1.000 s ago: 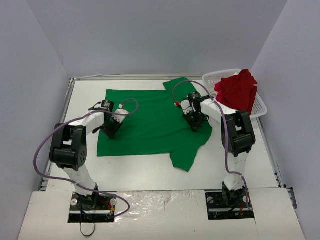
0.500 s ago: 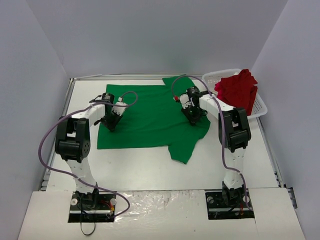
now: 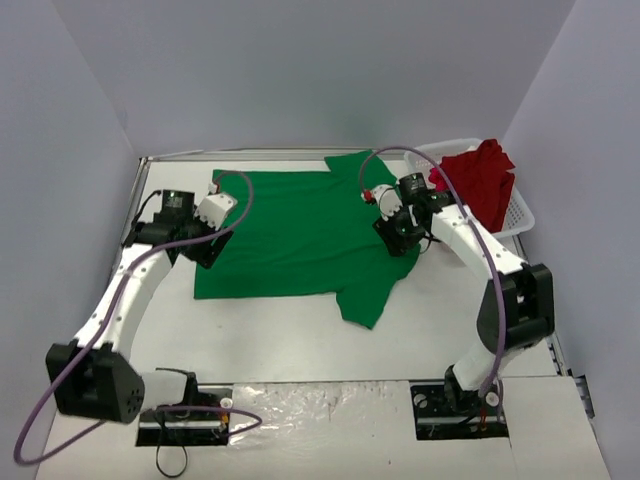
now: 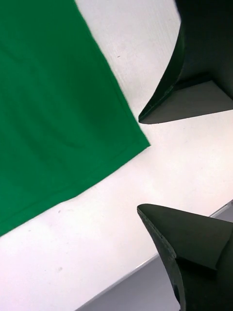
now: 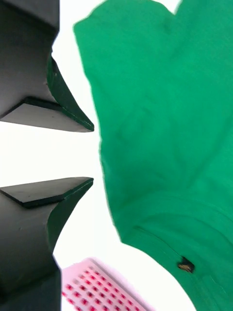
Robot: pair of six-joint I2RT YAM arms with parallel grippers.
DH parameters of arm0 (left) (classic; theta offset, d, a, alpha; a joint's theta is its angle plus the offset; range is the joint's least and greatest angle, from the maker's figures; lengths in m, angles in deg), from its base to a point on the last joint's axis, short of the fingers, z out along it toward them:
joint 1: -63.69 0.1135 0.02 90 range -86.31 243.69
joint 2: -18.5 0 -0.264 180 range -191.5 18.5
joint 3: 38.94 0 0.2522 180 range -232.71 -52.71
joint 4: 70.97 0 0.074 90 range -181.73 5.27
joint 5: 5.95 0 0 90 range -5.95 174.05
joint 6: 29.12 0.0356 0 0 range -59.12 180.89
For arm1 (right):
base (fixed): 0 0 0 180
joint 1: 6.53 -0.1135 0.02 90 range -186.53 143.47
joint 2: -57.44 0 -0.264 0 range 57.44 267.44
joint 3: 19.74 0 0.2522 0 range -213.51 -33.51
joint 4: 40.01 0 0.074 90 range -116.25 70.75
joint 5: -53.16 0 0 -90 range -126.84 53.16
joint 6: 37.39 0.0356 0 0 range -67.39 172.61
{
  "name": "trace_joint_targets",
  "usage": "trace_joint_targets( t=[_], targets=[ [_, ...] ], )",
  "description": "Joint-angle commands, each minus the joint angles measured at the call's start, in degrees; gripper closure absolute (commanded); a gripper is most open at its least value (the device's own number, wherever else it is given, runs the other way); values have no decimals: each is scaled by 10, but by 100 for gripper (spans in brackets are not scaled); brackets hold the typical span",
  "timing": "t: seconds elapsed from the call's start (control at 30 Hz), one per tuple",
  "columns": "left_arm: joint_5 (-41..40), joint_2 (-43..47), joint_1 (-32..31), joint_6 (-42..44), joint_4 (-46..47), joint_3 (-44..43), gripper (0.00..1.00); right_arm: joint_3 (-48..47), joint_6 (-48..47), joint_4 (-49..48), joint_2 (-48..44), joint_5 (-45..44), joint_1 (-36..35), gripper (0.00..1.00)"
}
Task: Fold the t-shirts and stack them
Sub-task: Flatten out the tshirt
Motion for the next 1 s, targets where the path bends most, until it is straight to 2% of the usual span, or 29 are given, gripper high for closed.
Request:
trace_joint_targets(
  t=[0.0,0.17,0.3,0.53,0.67,0.97],
  targets=[
    [-24,53,7,1,-40,39,34,46,-35,55,-50,29,-8,61],
    [-16,127,8,-7,-42,99,32,117,-63,77,-82,4,-43,63],
    [-40,162,10,-6,-46,135,32,123,-86,111,-84,2,-83,61],
    [-56,173,14,-7,-41,156,32,96,-96,152,-57,-8,-142,59],
    [-59,176,16,-7,-40,157,32,102,-88,151,-35,-20,-199,57],
    [-61,178,21,-7,-39,157,31,100,-78,111,42,-15,-226,55]
  ],
)
